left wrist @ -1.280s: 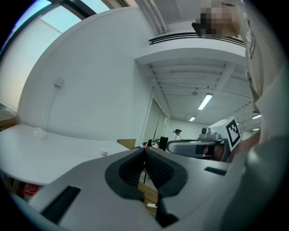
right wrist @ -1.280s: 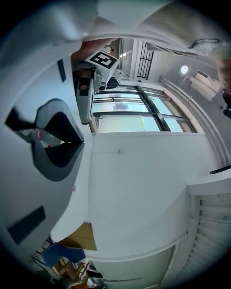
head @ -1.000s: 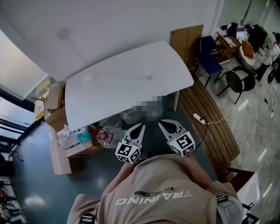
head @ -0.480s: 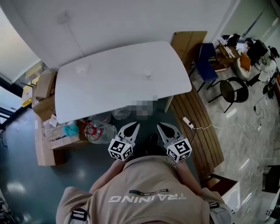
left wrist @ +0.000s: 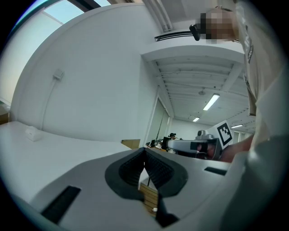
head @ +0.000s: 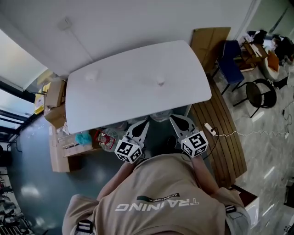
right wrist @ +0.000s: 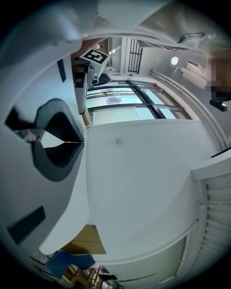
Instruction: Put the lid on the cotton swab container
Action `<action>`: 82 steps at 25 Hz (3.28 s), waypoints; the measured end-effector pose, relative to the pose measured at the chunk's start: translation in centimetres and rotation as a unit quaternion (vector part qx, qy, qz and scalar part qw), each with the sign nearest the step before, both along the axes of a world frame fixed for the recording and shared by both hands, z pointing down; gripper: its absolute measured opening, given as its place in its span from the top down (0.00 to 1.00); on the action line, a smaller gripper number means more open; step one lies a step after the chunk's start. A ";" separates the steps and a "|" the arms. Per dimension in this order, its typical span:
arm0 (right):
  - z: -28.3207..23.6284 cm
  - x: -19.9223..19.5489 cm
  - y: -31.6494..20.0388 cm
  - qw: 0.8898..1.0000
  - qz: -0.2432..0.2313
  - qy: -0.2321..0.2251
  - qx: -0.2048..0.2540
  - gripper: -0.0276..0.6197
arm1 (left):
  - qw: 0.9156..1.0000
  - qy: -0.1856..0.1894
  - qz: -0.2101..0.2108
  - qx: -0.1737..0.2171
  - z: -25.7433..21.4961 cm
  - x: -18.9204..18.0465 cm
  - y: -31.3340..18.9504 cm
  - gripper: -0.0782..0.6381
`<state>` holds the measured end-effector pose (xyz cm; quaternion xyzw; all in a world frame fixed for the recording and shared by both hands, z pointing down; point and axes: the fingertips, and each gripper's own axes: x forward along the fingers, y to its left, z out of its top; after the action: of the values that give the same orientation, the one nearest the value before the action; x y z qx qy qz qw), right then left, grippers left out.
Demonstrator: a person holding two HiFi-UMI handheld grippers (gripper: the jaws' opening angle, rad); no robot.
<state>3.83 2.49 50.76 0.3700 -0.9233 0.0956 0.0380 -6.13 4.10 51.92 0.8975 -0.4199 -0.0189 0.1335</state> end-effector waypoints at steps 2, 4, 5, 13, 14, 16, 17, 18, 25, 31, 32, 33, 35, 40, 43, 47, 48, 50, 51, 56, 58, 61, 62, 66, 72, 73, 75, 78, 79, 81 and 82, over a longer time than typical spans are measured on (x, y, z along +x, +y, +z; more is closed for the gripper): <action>-0.1 0.4 -1.8 1.000 -0.013 -0.004 -0.001 0.93 | 1.000 -0.003 -0.004 -0.001 0.4 1.0 -1.6 0.87; 0.2 1.1 -2.9 1.000 -0.025 -0.002 -0.002 0.93 | 1.000 0.001 -0.011 -0.010 1.1 2.2 -2.7 0.87; 0.5 1.4 -3.3 0.999 -0.032 -0.001 -0.004 0.93 | 1.000 0.003 -0.015 -0.014 1.4 2.7 -3.1 0.87; 1.5 2.9 -7.7 0.998 -0.067 -0.004 -0.012 0.93 | 0.999 0.006 -0.042 -0.024 2.2 4.5 -7.0 0.87; 1.6 2.9 -8.0 0.998 -0.068 -0.005 -0.014 0.93 | 0.999 0.006 -0.046 -0.026 2.2 4.5 -7.5 0.87; 1.7 2.9 -8.3 0.997 -0.074 -0.004 -0.014 0.93 | 0.998 0.005 -0.051 -0.030 2.3 4.5 -8.2 0.87; 1.8 2.9 -8.2 0.997 -0.078 -0.004 -0.015 0.93 | 0.998 0.004 -0.052 -0.031 2.3 4.5 -8.3 0.87; 1.8 2.9 -8.2 0.997 -0.081 -0.005 -0.017 0.93 | 0.998 0.003 -0.052 -0.033 2.2 4.6 -8.5 0.87; 1.8 3.1 -9.3 0.996 -0.083 -0.017 -0.028 0.93 | 0.998 -0.012 -0.048 -0.033 1.4 5.1 -9.6 0.87; 3.2 0.8 -10.1 0.994 -0.097 0.000 -0.044 0.93 | 0.998 -0.008 -0.049 -0.047 2.4 3.0 -10.4 0.87; 3.2 0.4 -10.3 0.994 -0.098 0.003 -0.043 0.93 | 0.998 -0.005 -0.048 -0.050 2.7 2.5 -10.6 0.87; 3.1 0.0 -10.8 0.994 -0.098 0.005 -0.041 0.93 | 0.998 -0.004 -0.046 -0.053 2.9 2.1 -10.9 0.87; 2.6 -0.7 -11.8 0.995 -0.096 0.013 -0.032 0.93 | 0.998 -0.002 -0.037 -0.054 3.0 1.5 -12.0 0.87; 1.3 -2.0 -15.2 0.995 -0.089 0.035 -0.005 0.93 | 0.999 0.007 -0.012 -0.033 1.9 0.9 -15.9 0.87; 0.6 -2.7 -17.7 0.996 -0.073 0.050 0.011 0.93 | 1.000 0.009 -0.002 -0.030 1.6 0.1 -18.4 0.87; -0.5 -2.6 -20.8 0.996 -0.052 0.071 0.021 0.93 | 1.000 0.009 0.014 -0.021 1.1 -0.5 -21.3 0.87; -0.6 -2.6 -21.5 0.996 -0.046 0.073 0.020 0.93 | 1.000 0.008 0.018 -0.021 1.0 -0.6 -21.9 0.87; -0.3 -2.6 -22.9 0.996 -0.035 0.076 0.016 0.93 | 0.999 0.004 0.029 -0.025 1.1 -1.0 -23.0 0.87; -0.1 -2.7 -23.4 0.997 -0.028 0.076 0.012 0.93 | 0.999 0.002 0.034 -0.029 1.4 -1.2 -23.3 0.87; 1.3 -3.0 -24.7 0.997 0.000 0.081 -0.013 0.93 | 0.997 0.006 0.056 -0.055 3.4 -2.7 -23.8 0.87; 1.7 -3.0 -24.9 0.997 0.006 0.078 -0.027 0.93 | 0.996 0.008 0.062 -0.070 4.2 -2.9 -24.1 0.87; 2.6 -2.6 -24.9 0.995 0.005 0.094 -0.042 0.93 | 0.994 0.011 0.061 -0.085 4.7 -2.4 -24.3 0.87; 2.9 -2.5 -25.3 0.994 0.004 0.100 -0.042 0.93 | 0.995 0.008 0.059 -0.083 4.6 -2.3 -24.6 0.87; 3.6 -2.2 -27.2 0.991 -0.008 0.129 -0.036 0.93 | 0.996 -0.001 0.049 -0.068 3.9 -1.9 -26.5 0.87; 6.5 -2.7 -28.6 0.981 -0.056 0.180 -0.048 0.93 | 0.998 -0.007 0.038 -0.046 1.8 -1.8 -28.5 0.87; 7.0 -2.7 -28.9 0.980 -0.064 0.178 -0.058 0.93 | 0.998 -0.008 0.034 -0.045 1.6 -1.8 -28.8 0.87; 7.9 -2.8 -29.9 0.978 -0.076 0.178 -0.076 0.93 | 0.998 -0.011 0.021 -0.050 1.5 -1.6 -29.5 0.87; 9.7 -3.1 -31.5 0.970 -0.095 0.199 -0.097 0.93 | 0.998 -0.013 0.004 -0.055 1.4 -1.3 -30.2 0.87; 10.4 -3.4 -31.8 0.967 -0.103 0.210 -0.099 0.93 | 0.998 -0.011 0.000 -0.055 1.3 -1.3 -30.2 0.87; 11.5 -3.9 -32.5 0.962 -0.114 0.228 -0.097 0.93 | 0.998 -0.007 -0.010 -0.055 1.2 -1.4 -30.3 0.87; 12.1 -4.1 -32.9 0.960 -0.117 0.234 -0.099 0.93 | 0.998 -0.004 -0.014 -0.056 1.2 -1.5 -30.3 0.87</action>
<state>-0.30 -30.40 62.86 0.2654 -0.9117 0.0918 0.3000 -7.64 -26.17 53.12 0.8829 -0.4331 0.0063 0.1814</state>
